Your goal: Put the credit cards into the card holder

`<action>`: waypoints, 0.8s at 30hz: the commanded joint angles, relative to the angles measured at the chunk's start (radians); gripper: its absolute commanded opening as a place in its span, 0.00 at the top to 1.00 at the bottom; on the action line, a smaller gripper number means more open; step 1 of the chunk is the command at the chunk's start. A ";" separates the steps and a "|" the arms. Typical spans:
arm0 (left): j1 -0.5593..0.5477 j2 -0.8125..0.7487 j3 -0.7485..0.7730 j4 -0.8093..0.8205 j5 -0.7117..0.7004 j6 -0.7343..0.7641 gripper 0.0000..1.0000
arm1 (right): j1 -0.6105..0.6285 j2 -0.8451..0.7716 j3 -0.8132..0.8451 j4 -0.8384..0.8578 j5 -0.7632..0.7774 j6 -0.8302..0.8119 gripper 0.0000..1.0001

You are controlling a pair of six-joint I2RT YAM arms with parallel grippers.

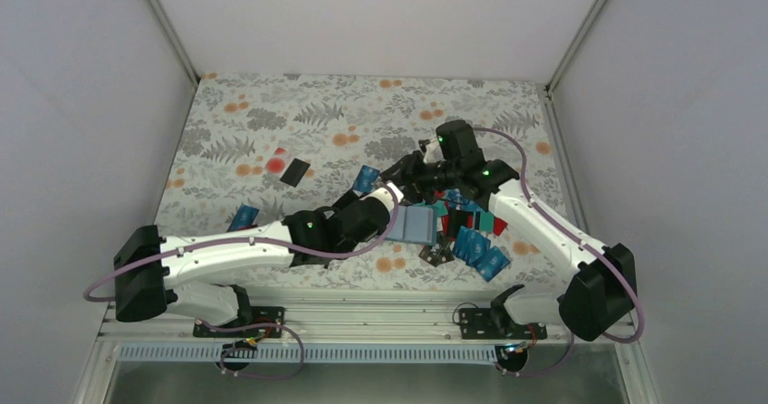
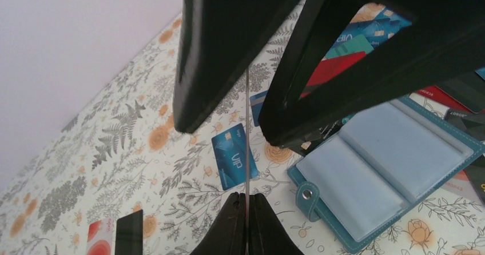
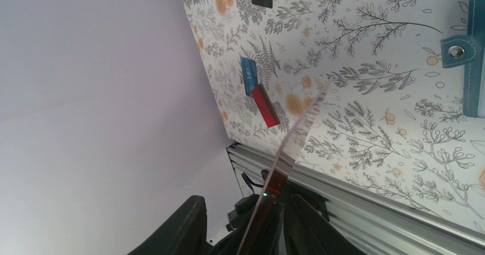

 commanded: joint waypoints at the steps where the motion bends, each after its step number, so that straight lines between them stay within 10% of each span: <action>1: -0.009 0.018 0.037 0.022 -0.045 0.018 0.98 | 0.018 0.022 0.006 0.013 -0.002 0.007 0.66; 9: -0.052 0.031 0.046 -0.002 -0.081 0.013 0.98 | 0.017 0.038 0.008 0.007 0.002 -0.009 0.95; 14: -0.060 0.063 0.066 -0.031 -0.090 0.005 0.97 | 0.017 0.033 0.014 -0.012 0.011 -0.030 0.96; 20: -0.060 0.061 0.059 -0.033 0.009 -0.026 0.43 | -0.005 0.033 -0.019 -0.011 0.005 -0.166 0.96; 24: -0.044 0.028 0.005 0.005 0.128 -0.084 0.28 | -0.054 0.034 -0.066 -0.021 0.013 -0.365 0.96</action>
